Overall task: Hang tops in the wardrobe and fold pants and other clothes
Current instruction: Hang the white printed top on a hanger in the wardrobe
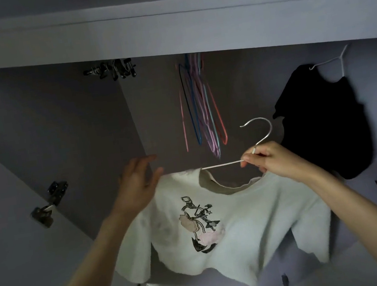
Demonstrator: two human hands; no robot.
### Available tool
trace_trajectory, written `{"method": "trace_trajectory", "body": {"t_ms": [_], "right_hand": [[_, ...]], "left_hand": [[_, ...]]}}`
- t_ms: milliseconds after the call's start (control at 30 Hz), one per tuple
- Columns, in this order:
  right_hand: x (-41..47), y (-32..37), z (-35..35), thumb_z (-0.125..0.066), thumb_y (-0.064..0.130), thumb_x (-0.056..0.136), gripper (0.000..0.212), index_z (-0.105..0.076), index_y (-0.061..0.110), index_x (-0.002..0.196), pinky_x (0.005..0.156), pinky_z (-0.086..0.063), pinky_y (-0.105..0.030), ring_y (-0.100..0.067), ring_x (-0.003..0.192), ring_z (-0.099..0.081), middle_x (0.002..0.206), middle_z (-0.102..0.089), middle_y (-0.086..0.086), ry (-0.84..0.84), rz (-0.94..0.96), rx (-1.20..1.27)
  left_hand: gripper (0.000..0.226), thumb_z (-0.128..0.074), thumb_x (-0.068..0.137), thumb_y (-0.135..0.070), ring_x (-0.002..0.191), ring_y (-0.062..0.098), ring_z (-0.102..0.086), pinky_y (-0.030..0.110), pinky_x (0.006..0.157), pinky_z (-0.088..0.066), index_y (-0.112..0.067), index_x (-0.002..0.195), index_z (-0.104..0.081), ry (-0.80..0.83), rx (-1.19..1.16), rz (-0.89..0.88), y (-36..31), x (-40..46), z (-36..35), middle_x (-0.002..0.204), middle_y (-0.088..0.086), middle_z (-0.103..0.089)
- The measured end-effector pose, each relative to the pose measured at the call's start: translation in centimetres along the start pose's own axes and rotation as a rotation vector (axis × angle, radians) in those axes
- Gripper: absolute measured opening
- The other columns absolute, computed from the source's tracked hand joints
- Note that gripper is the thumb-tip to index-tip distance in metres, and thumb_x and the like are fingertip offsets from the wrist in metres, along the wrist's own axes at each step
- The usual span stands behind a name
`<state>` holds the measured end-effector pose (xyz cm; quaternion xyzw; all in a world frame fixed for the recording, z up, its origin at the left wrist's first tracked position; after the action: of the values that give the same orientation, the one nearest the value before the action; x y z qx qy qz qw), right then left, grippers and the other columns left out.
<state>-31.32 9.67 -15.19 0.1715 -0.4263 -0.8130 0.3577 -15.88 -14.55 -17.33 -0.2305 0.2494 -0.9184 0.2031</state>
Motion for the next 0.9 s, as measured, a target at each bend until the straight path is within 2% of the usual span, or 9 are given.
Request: {"method": "trace_trajectory", "body": {"t_ms": [67, 133, 267, 400, 533, 600, 700, 833, 900], "right_hand": [[0.3, 0.9, -0.8, -0.054, 0.011, 0.094, 0.023, -0.069, 0.012, 0.077, 0.058, -0.038, -0.025, -0.012, 0.055, -0.043, 0.088, -0.066, -0.02, 0.03, 0.0, -0.01], [0.6, 1.8, -1.4, -0.053, 0.011, 0.094, 0.023, -0.069, 0.014, 0.078, 0.055, -0.041, -0.013, 0.0, 0.052, -0.046, 0.091, -0.064, -0.021, 0.059, 0.014, -0.006], [0.7, 2.2, -1.5, -0.057, 0.011, 0.092, 0.016, -0.071, 0.018, 0.087, 0.07, -0.044, -0.016, -0.002, 0.071, -0.055, 0.088, -0.067, -0.012, 0.083, 0.038, 0.039], [0.0, -1.0, 1.7, -0.067, 0.01, 0.084, 0.029, -0.066, 0.01, 0.113, 0.081, -0.041, -0.005, 0.005, 0.087, -0.058, 0.101, -0.068, 0.001, -0.038, -0.008, 0.02], [-1.8, -7.0, 4.8, -0.068, 0.013, 0.085, 0.037, -0.062, 0.001, 0.12, 0.092, -0.037, -0.017, -0.009, 0.108, -0.054, 0.118, -0.063, -0.004, -0.19, -0.167, -0.161], [-2.1, -7.7, 5.1, -0.067, 0.011, 0.086, 0.03, -0.066, -0.001, 0.113, 0.085, -0.037, -0.01, -0.01, 0.105, -0.057, 0.113, -0.067, -0.007, -0.272, -0.153, -0.166], [-1.9, -7.8, 4.5, -0.067, 0.011, 0.085, 0.027, -0.068, -0.002, 0.109, 0.075, -0.034, 0.006, -0.005, 0.099, -0.057, 0.105, -0.068, -0.003, -0.273, -0.135, -0.133], [-2.1, -8.1, 4.2, -0.066, 0.008, 0.086, 0.024, -0.069, -0.003, 0.107, 0.073, -0.035, 0.007, -0.004, 0.094, -0.059, 0.098, -0.065, 0.004, -0.207, -0.109, -0.116], [-2.2, -8.0, 5.3, -0.064, 0.007, 0.087, 0.022, -0.069, -0.004, 0.105, 0.073, -0.038, 0.004, -0.01, 0.094, -0.062, 0.1, -0.068, -0.002, -0.297, -0.107, -0.062]], "left_hand": [[0.053, -0.054, 0.086, -0.046, 0.112, 0.018, -0.052, 0.031, 0.096, -0.041, -0.015, 0.129, -0.053, 0.224, -0.062, -0.159, -3.5, -0.4, -1.8, 0.119, 0.003, -0.057], [0.047, -0.05, 0.088, -0.048, 0.103, 0.015, -0.059, 0.029, 0.086, -0.046, -0.017, 0.122, -0.058, 0.367, -0.043, -0.216, -5.4, -0.9, -3.4, 0.112, -0.002, -0.062], [0.014, -0.056, 0.094, -0.018, 0.083, 0.018, -0.063, 0.021, 0.071, -0.04, -0.009, 0.096, -0.067, 0.135, -0.096, -0.219, -6.2, -0.7, -3.0, 0.092, 0.001, -0.069], [0.013, -0.057, 0.092, -0.007, 0.081, 0.016, -0.058, 0.008, 0.066, -0.031, -0.005, 0.093, -0.069, -0.036, -0.094, -0.161, -5.0, -0.3, -1.0, 0.089, 0.007, -0.072], [0.013, -0.057, 0.092, -0.01, 0.072, 0.002, -0.049, -0.008, 0.063, -0.027, -0.009, 0.092, -0.07, -0.107, -0.08, -0.061, -2.8, -0.1, 0.8, 0.081, -0.004, -0.067], [0.013, -0.058, 0.092, -0.011, 0.066, -0.001, -0.048, -0.004, 0.062, -0.03, -0.01, 0.091, -0.07, -0.088, -0.07, -0.054, -2.3, 0.1, 0.8, 0.078, -0.008, -0.064], [0.012, -0.06, 0.091, -0.014, 0.075, 0.02, -0.062, 0.015, 0.065, -0.035, -0.011, 0.092, -0.071, -0.061, -0.051, 0.015, -0.8, 0.3, 0.5, 0.08, -0.003, -0.069], [0.013, -0.062, 0.09, -0.017, 0.087, 0.029, -0.067, 0.029, 0.076, -0.044, -0.014, 0.094, -0.073, -0.027, 0.008, 0.058, 0.2, 0.4, 0.1, 0.091, 0.005, -0.073], [0.014, -0.06, 0.09, -0.017, 0.087, 0.03, -0.066, 0.028, 0.075, -0.043, -0.013, 0.094, -0.073, -0.03, 0.03, 0.077, 0.6, 0.2, 0.2, 0.091, 0.007, -0.073]]}}
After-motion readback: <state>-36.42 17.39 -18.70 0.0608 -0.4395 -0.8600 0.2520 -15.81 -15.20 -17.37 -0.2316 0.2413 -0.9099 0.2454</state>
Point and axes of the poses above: each hand's wrist, its own x-axis towards the middle knuckle, its own z-axis out of the back of the hand, y = z × x, the point moved 8 cm from there along x, towards the middle knuckle
